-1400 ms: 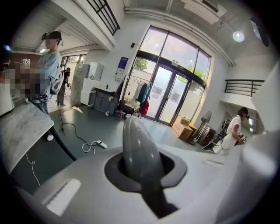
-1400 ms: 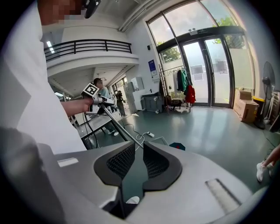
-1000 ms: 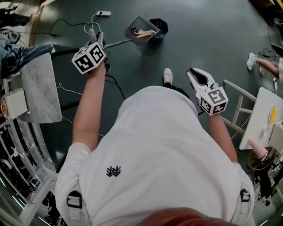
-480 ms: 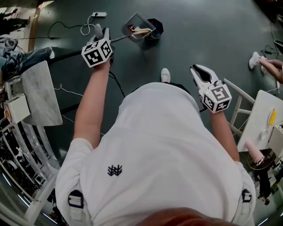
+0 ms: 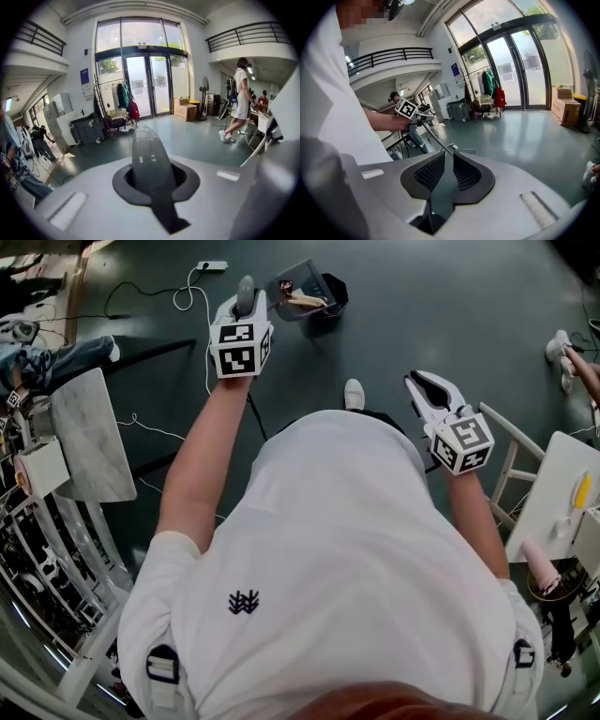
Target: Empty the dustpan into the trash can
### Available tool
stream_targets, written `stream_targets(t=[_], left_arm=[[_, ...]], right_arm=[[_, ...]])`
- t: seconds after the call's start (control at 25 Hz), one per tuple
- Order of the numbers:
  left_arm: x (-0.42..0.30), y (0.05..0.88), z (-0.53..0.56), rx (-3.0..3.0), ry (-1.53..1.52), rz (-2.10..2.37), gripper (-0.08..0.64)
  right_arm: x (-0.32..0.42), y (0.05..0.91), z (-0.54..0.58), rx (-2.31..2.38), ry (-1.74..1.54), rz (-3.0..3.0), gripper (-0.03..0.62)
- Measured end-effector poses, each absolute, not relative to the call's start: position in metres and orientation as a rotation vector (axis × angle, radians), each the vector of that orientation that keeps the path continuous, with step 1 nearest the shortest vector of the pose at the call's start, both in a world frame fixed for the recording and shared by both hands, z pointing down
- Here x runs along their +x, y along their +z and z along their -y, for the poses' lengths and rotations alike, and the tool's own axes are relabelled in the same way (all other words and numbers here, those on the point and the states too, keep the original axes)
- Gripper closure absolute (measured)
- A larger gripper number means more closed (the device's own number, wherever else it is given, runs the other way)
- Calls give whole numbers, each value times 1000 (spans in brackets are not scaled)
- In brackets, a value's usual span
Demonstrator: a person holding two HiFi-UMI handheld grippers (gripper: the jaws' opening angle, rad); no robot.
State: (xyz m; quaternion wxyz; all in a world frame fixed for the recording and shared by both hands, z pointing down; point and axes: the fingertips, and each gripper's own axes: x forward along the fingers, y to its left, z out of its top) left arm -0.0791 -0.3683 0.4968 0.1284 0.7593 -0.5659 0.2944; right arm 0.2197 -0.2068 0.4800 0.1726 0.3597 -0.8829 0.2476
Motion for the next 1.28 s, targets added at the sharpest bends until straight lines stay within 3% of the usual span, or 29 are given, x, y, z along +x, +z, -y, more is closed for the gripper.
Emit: stream_targets(t=[0.64, 1.28], left_arm=[[24, 522, 344, 2557, 1325, 1376, 488], [65, 567, 287, 2864, 1910, 1017, 494]], right_arm=[[242, 490, 201, 1051, 748, 2505, 534], [242, 495, 202, 1023, 757, 2515, 535]])
